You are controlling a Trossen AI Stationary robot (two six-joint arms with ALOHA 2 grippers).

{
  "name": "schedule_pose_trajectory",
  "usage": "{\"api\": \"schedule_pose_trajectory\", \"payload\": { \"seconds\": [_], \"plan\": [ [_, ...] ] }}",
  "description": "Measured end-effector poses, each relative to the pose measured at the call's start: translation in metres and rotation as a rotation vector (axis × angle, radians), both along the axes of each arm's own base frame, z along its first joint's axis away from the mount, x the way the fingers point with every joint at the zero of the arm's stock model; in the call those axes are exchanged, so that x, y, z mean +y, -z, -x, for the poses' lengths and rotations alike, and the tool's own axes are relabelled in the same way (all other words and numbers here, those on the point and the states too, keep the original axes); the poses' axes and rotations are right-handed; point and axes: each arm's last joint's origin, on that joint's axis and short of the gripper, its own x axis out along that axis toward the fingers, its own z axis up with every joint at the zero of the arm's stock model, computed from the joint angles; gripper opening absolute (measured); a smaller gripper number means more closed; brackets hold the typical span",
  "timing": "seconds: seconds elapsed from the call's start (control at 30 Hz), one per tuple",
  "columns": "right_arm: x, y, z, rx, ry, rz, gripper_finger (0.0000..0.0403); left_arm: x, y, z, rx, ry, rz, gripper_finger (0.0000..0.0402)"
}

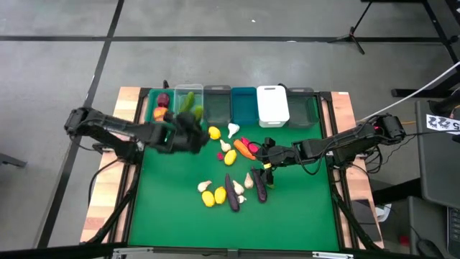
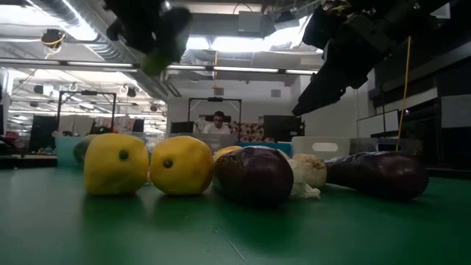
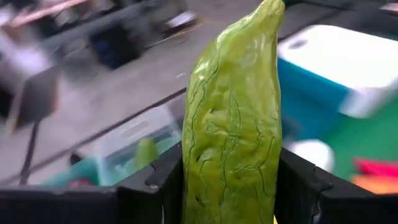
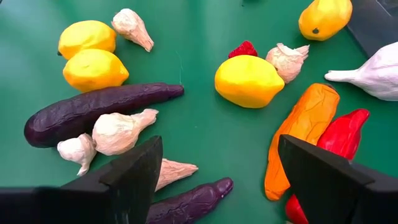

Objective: Sort produce into baskets
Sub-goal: Put the cucumber into the transparent bin

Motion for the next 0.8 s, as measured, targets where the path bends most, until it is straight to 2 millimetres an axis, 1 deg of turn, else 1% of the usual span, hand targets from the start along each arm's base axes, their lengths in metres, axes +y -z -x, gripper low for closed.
{"api": "schedule_pose_trajectory", "payload": {
  "seconds": [0.07, 0.2, 0.33, 0.43, 0.53, 0.6, 0.8],
  "plan": [
    [0.000, 0.000, 0.000, 0.000, 0.001, 0.000, 0.0319, 0.024, 0.003, -0.002, -0.038, -0.089, 0.043, 0.0179],
    [0.000, 0.000, 0.000, 0.000, 0.001, 0.000, 0.0319, 0.070, 0.010, 0.001, -0.132, -0.228, 0.123, 0.0179],
    [0.000, 0.000, 0.000, 0.000, 0.001, 0.000, 0.0319, 0.109, 0.020, 0.009, -0.185, -0.261, 0.229, 0.0179],
    [0.000, 0.000, 0.000, 0.000, 0.002, 0.000, 0.0319, 0.131, 0.032, 0.018, -0.216, -0.297, 0.302, 0.0179],
    [0.000, 0.000, 0.000, 0.000, 0.002, 0.000, 0.0319, 0.146, 0.040, 0.027, -0.251, -0.333, 0.334, 0.0179],
    [0.000, 0.000, 0.000, 0.000, 0.002, 0.000, 0.0319, 0.152, 0.044, 0.031, -0.275, -0.341, 0.353, 0.0179],
    [0.000, 0.000, 0.000, 0.000, 0.002, 0.000, 0.0319, 0.161, 0.055, 0.038, -0.322, -0.326, 0.370, 0.0179]
  ]
}}
